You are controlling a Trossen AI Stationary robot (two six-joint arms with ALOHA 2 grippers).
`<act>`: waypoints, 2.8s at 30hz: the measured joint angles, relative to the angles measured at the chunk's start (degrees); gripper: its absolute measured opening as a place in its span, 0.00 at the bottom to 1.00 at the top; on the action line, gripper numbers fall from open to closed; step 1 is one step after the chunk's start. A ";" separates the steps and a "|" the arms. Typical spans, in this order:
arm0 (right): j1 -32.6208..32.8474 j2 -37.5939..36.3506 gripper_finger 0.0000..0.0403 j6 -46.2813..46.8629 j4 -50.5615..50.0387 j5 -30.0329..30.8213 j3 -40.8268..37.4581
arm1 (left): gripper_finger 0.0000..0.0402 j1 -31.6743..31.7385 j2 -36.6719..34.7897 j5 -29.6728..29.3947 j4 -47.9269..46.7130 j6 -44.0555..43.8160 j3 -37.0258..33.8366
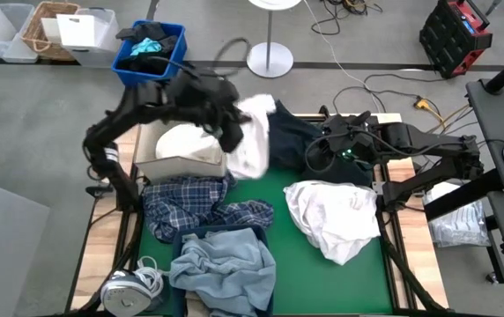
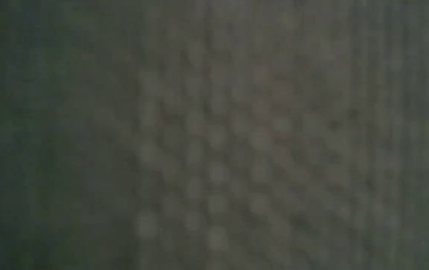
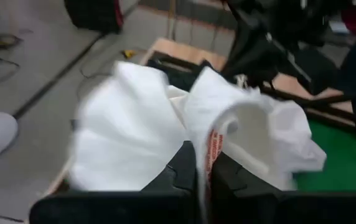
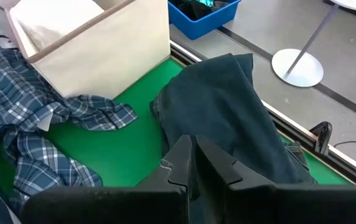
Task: Sort clothes
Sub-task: Put the white shorts into the white laundry organizer
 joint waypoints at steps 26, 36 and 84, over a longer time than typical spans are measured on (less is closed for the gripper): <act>0.00 0.00 0.03 0.65 0.27 0.38 -0.35 | 0.00 18.01 -1.99 -30.02 -21.60 -12.10 -0.88; 0.00 0.00 0.03 -0.07 1.25 0.55 -0.37 | 0.00 20.38 4.56 -29.00 -22.15 -14.11 -1.26; 0.02 0.00 0.03 -0.85 0.84 -1.55 -0.37 | 0.57 24.43 4.60 -7.82 -22.12 -2.48 -1.57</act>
